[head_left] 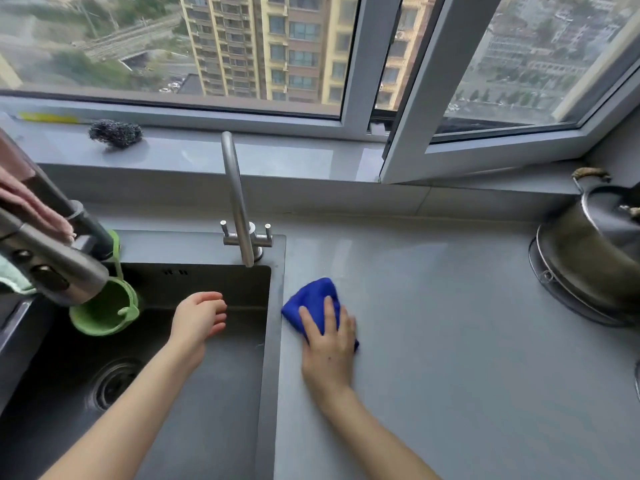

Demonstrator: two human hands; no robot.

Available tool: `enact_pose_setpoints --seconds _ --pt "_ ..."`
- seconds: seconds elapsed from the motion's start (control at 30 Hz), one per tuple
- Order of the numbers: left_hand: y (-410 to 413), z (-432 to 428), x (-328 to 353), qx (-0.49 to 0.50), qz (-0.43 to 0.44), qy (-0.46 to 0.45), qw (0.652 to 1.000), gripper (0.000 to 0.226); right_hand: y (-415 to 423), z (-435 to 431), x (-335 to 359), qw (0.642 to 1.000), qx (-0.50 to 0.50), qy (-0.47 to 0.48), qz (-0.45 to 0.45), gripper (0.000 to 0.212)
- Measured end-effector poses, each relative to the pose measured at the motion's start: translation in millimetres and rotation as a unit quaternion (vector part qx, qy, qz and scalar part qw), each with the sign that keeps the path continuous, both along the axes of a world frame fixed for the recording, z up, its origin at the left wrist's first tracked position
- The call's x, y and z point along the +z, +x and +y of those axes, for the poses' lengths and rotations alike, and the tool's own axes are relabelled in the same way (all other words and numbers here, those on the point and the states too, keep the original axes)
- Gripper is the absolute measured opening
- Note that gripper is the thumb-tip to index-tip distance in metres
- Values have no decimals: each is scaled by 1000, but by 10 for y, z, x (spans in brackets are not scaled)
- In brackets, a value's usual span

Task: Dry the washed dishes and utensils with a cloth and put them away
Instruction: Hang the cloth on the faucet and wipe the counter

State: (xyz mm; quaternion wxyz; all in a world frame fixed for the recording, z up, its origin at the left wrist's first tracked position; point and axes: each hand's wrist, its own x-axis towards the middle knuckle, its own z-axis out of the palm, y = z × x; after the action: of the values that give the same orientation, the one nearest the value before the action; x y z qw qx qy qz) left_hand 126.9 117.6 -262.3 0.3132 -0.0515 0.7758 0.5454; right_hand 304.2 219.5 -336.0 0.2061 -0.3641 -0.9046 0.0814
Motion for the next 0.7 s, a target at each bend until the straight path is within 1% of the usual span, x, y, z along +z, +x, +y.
enact_pose_setpoints --seconds 0.07,0.13,0.2,0.23,0.27,0.3,0.33,0.4,0.47,0.53,0.57,0.6,0.63,0.7 --pt "-63 -8 26 16 3 4 1000 22 -277 -216 7 994 106 -6 18 55" --pt "-136 -31 38 23 4 1 1000 22 -330 -189 48 981 188 -19 44 52" --pt "-203 -52 34 24 3 -3 1000 22 -178 -11 118 971 222 -31 87 48" --pt "-231 -55 32 22 2 -3 1000 22 -47 131 155 970 215 -28 113 47" --pt "-252 -51 23 18 1 -4 1000 22 115 315 183 972 189 -15 138 47" --pt "-264 -45 12 13 1 -6 1000 22 303 538 206 978 141 1 156 48" --pt "-268 -38 -1 8 0 -8 1000 21 517 782 236 983 75 19 164 49" --pt "-262 -17 -33 -5 -3 -10 1000 20 1002 1284 203 985 -89 33 145 46" --pt "-258 11 -63 -16 -7 -10 1000 19 1381 1691 141 968 -232 -11 100 42" --pt "-259 29 -89 -18 -10 -6 1000 18 1440 1897 84 940 -335 -50 47 51" --pt "-262 34 -98 -18 -12 -4 1000 18 1335 1932 62 933 -356 -45 26 54" --pt "-271 37 -101 -16 -13 -1 1000 18 1161 1934 45 937 -348 -33 16 57" --pt "-282 33 -102 -12 -13 0 1000 18 946 1889 33 946 -323 -16 10 56" --pt "-306 9 -108 -6 -13 -1 1000 18 462 1668 18 970 -242 18 2 48"
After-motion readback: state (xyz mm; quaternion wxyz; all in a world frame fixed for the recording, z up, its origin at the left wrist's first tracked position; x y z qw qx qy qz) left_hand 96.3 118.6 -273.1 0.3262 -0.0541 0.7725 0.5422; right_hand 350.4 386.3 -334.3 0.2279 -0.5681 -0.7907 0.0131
